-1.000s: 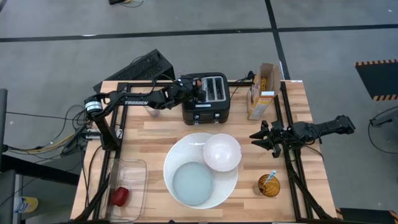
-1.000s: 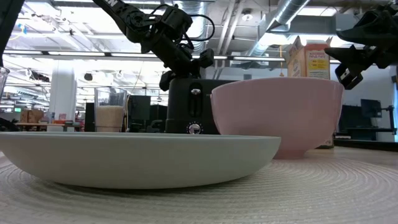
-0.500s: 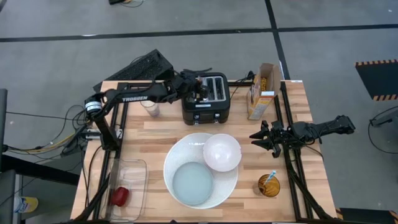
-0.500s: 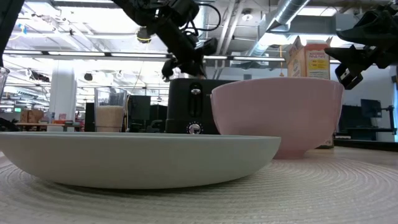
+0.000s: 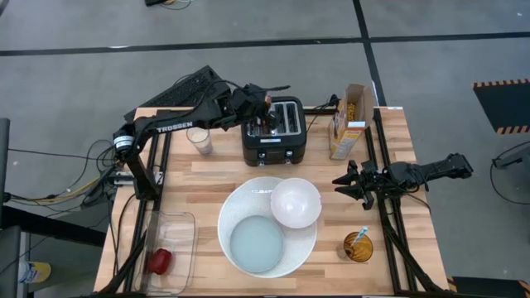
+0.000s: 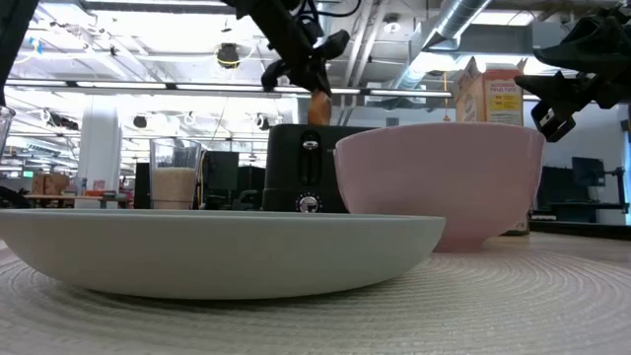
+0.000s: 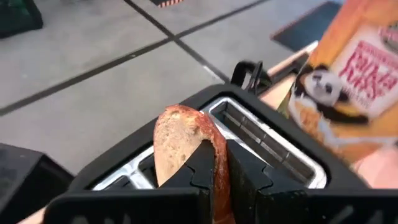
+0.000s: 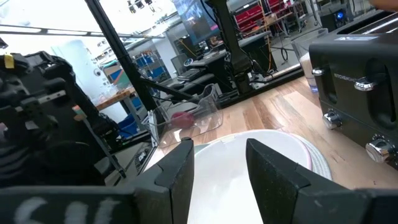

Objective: Arrange a breakfast setting
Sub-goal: Put the toasted bread on the light blue plate

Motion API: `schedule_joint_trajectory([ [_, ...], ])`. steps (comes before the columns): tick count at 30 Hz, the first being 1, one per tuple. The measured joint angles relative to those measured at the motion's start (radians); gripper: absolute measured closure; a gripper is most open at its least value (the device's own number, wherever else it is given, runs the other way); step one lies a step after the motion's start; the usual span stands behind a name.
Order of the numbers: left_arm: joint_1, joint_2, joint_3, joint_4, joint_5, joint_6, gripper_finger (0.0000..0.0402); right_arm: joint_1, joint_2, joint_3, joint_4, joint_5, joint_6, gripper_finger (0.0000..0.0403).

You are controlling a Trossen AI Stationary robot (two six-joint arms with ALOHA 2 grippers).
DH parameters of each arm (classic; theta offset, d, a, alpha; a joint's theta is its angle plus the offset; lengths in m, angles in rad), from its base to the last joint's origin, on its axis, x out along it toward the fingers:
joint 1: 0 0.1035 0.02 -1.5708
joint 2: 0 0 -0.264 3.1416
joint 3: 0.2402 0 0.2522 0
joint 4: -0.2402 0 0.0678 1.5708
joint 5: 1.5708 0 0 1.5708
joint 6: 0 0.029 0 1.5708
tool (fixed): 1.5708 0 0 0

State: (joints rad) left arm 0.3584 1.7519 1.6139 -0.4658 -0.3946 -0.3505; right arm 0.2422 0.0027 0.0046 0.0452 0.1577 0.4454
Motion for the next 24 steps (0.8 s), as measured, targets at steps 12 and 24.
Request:
schedule_joint_trajectory([
  [12, -0.125, 0.0, 0.151, -0.321, 0.072, 0.209, 0.0391, 0.0, 0.0, 0.0, 0.0, 0.0, 0.0, 0.0235],
  [24, -0.32, 0.0, 0.198, -0.533, -0.019, 0.262, 0.0391, 0.0, 0.0, 0.0, 0.0, 0.0, 0.0, 0.0235],
])
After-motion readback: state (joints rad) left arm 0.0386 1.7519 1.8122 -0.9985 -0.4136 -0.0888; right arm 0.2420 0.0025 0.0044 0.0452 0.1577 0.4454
